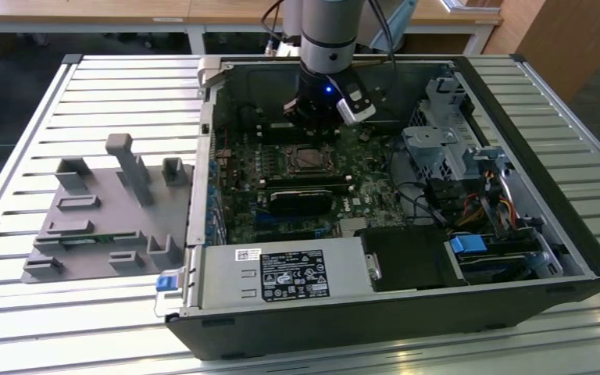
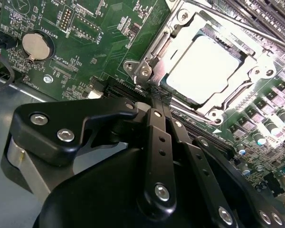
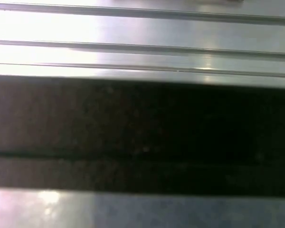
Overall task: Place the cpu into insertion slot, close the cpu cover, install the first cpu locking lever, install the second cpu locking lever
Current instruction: 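Install the first cpu locking lever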
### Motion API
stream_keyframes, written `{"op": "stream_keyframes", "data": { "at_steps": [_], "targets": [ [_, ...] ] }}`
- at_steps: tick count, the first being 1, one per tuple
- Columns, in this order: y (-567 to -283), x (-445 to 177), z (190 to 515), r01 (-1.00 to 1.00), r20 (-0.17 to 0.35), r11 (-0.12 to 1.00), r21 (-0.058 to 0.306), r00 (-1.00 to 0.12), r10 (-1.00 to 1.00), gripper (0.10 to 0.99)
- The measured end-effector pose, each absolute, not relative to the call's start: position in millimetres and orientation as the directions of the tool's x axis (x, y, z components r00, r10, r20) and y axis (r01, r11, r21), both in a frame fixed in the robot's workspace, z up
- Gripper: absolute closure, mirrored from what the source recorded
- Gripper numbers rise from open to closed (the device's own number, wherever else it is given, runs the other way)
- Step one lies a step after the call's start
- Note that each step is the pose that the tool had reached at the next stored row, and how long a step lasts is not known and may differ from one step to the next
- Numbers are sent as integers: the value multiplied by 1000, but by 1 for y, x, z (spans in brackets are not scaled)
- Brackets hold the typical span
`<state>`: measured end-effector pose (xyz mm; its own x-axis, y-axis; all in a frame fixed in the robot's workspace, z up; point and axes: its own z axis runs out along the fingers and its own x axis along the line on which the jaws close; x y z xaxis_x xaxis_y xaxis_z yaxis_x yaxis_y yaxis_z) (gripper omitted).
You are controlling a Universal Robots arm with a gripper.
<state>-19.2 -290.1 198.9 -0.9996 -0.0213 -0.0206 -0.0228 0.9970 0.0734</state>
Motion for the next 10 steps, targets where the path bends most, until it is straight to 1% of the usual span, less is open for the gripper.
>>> {"op": "stream_keyframes", "data": {
  "at_steps": [10],
  "targets": [
    [-290,-19,200,-23,-21,997,69,-1000,-21,969]
  ]
}}
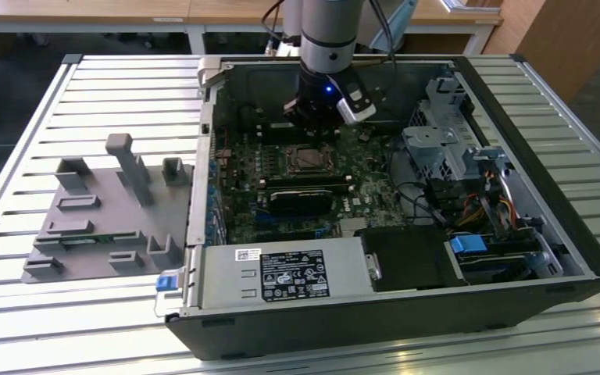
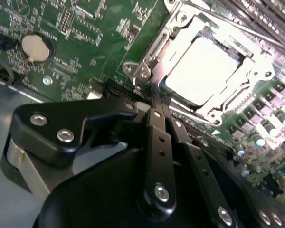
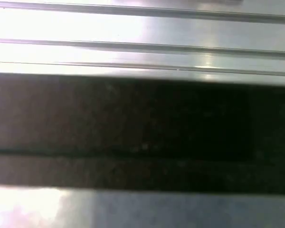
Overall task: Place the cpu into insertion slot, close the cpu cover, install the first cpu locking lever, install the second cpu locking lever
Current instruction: 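Install the first cpu locking lever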
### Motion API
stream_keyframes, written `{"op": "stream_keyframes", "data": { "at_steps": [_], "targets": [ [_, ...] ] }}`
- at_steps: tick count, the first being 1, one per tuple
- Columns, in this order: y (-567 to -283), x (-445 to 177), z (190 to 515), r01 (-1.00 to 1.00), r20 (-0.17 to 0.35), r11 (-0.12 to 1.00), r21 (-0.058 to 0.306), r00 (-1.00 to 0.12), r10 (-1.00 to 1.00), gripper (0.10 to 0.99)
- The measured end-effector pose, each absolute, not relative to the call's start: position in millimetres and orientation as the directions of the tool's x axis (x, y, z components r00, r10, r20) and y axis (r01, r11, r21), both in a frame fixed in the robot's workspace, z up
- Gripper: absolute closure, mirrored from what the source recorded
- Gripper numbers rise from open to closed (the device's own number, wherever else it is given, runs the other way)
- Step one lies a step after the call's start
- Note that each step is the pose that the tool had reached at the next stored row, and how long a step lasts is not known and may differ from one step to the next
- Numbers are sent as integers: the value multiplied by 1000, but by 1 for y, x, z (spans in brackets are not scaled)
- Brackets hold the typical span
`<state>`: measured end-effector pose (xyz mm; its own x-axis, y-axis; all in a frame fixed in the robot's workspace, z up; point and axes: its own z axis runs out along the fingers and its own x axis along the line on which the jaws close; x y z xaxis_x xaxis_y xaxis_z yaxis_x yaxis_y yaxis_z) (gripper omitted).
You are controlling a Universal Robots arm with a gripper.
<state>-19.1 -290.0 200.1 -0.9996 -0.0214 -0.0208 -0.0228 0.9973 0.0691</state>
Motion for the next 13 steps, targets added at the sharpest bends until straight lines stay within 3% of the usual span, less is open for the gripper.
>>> {"op": "stream_keyframes", "data": {
  "at_steps": [13],
  "targets": [
    [-290,-19,199,-23,-20,998,61,-1000,-22,969]
  ]
}}
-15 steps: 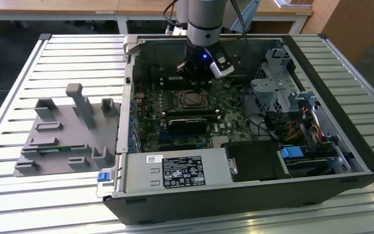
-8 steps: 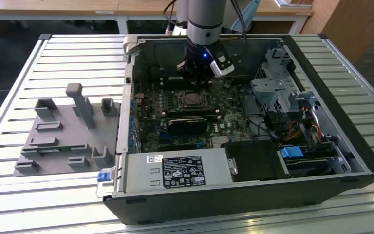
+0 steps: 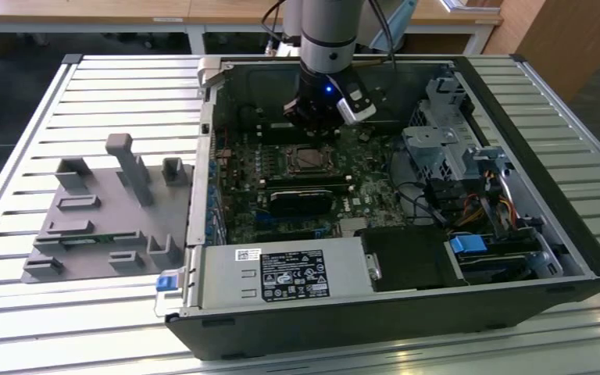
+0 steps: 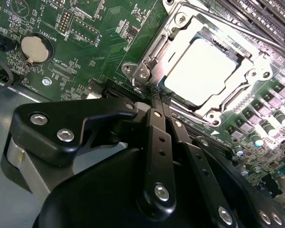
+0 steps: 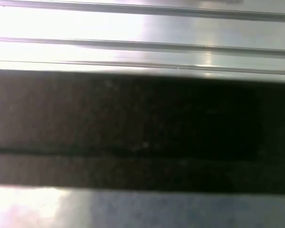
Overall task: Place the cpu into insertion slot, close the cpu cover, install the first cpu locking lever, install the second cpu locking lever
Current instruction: 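Install the first cpu locking lever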
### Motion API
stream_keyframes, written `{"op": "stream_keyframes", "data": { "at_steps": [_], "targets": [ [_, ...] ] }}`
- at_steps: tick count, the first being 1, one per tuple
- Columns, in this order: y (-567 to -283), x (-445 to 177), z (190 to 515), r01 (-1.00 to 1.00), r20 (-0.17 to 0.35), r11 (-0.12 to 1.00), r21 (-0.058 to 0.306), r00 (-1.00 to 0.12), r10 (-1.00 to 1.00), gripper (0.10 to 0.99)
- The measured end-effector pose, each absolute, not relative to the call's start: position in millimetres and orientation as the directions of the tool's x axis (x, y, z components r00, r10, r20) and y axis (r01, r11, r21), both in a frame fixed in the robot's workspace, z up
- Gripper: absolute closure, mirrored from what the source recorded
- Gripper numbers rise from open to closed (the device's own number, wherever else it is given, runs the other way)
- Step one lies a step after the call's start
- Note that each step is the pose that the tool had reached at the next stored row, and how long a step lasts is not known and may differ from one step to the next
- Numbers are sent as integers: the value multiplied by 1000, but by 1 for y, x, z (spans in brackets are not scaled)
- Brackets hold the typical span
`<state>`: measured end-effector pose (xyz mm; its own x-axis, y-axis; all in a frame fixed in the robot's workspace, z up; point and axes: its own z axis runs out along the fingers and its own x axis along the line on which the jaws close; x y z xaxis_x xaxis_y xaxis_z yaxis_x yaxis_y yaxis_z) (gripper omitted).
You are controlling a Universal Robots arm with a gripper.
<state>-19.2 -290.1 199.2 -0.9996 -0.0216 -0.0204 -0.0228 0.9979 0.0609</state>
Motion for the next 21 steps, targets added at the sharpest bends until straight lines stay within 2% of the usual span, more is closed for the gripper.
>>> {"op": "stream_keyframes", "data": {
  "at_steps": [21],
  "targets": [
    [-289,-19,201,-23,-21,998,58,-1000,-22,969]
  ]
}}
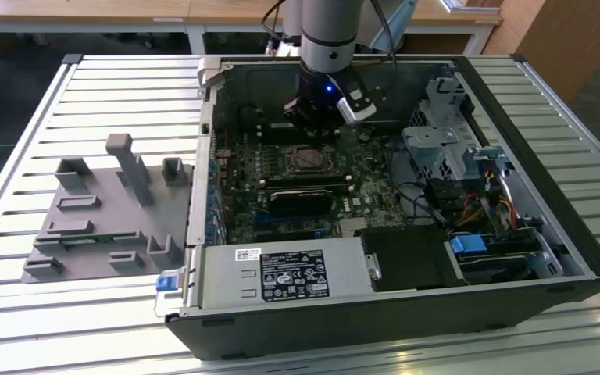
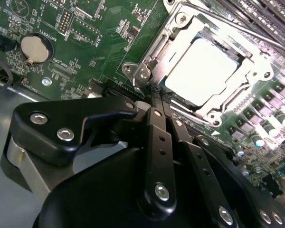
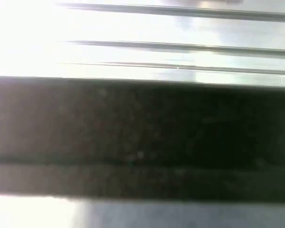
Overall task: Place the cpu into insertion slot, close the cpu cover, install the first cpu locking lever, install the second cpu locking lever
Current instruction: 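Install the first cpu locking lever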
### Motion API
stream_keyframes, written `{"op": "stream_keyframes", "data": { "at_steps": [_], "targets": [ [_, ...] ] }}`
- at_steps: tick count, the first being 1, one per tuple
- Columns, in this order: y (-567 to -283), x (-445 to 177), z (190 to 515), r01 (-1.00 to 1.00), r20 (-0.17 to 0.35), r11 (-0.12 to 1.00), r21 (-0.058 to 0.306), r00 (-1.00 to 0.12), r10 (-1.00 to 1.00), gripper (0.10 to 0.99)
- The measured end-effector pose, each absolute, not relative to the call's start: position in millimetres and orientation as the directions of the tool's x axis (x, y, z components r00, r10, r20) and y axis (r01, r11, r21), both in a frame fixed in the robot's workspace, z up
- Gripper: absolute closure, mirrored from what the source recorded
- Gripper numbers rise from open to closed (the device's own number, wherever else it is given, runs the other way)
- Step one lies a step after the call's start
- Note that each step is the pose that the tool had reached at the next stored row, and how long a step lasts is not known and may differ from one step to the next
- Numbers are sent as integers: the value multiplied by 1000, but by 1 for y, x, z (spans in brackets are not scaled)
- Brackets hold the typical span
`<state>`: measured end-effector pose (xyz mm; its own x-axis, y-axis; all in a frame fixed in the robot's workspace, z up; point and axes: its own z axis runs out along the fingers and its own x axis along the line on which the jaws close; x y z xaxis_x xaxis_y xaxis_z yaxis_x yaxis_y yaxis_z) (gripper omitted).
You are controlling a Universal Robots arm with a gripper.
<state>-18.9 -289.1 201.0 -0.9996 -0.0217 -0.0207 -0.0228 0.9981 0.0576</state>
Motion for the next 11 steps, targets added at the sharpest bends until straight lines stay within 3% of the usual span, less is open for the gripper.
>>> {"op": "stream_keyframes", "data": {
  "at_steps": [11],
  "targets": [
    [-292,-19,216,-23,-20,998,57,-1000,-22,969]
  ]
}}
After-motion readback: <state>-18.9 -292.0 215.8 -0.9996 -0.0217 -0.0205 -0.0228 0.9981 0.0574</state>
